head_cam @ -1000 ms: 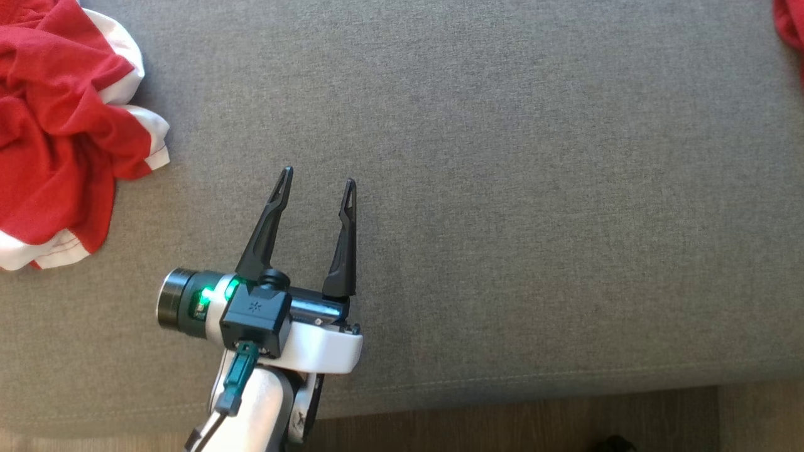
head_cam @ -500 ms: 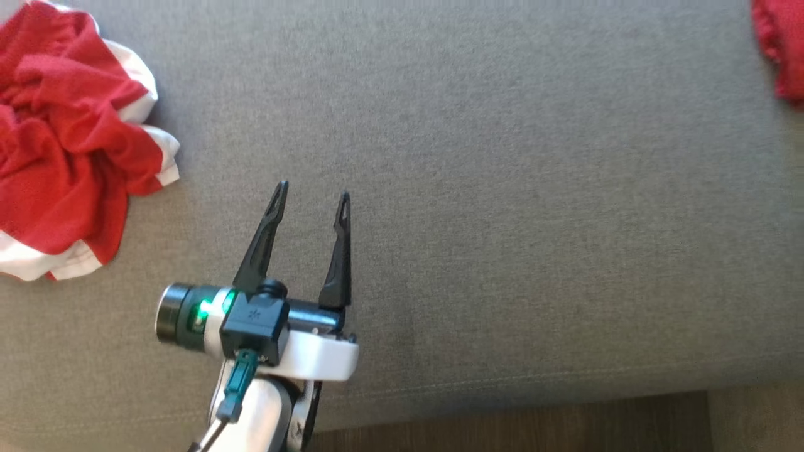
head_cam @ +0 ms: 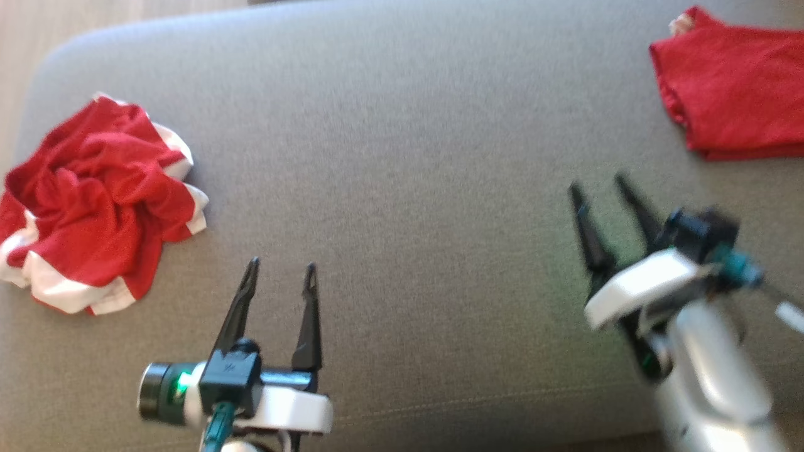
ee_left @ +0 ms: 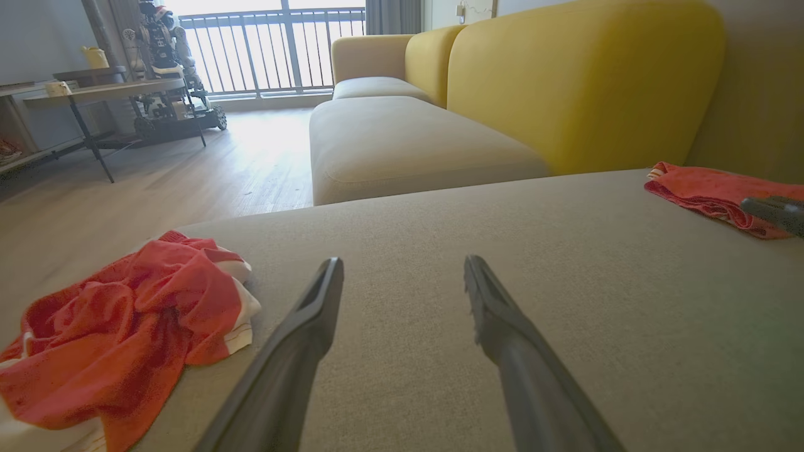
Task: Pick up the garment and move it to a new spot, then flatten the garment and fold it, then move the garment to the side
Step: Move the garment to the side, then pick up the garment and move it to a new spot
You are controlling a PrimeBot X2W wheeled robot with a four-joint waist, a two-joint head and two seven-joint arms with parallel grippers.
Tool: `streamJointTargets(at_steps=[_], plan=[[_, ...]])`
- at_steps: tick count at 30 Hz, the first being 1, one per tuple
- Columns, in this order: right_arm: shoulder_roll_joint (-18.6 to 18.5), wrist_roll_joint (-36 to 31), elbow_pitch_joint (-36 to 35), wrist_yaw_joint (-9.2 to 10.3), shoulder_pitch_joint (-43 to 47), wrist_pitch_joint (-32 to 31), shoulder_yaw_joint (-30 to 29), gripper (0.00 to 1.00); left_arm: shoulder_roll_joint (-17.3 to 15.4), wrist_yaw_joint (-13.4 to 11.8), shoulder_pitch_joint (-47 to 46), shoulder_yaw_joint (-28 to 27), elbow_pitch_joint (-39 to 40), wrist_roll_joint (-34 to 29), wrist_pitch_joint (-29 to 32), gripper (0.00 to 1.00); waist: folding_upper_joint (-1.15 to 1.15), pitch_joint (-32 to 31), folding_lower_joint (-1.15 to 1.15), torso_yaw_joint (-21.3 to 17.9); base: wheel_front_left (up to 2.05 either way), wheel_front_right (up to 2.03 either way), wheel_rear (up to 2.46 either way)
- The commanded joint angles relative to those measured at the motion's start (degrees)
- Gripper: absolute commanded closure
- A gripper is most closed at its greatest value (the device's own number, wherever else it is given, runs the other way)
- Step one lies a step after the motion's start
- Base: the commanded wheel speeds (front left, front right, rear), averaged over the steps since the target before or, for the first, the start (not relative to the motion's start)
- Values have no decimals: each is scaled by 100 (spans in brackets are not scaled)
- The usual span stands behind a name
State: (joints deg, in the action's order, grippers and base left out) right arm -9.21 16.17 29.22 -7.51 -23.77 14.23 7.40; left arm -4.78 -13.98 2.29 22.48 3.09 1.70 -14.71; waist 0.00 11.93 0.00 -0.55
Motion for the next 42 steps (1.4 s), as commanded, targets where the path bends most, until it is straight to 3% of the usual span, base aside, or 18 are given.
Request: streamJointTargets(at_steps=[1, 5, 12, 42], plan=[[167, 127, -287, 2, 216, 70, 107, 0, -23, -57, 25, -256, 148, 69, -29, 0, 0, -408, 0, 17, 0, 0, 0], [463, 330, -858, 2, 1067, 74, 63, 0, -5, -72, 309, -346, 153, 118, -29, 0, 0, -761, 0, 80, 0, 0, 0], [628, -22, -2204, 2, 2423, 75, -524, 0, -53, -68, 778, -596, 288, 68, -29, 0, 0, -1199, 0, 124, 0, 0, 0], [633, -132, -2605, 2, 3150, 76, -619, 0, 44, 165, 1115, -1024, 242, -32, -29, 0, 0, -1568, 0, 217, 0, 0, 0]])
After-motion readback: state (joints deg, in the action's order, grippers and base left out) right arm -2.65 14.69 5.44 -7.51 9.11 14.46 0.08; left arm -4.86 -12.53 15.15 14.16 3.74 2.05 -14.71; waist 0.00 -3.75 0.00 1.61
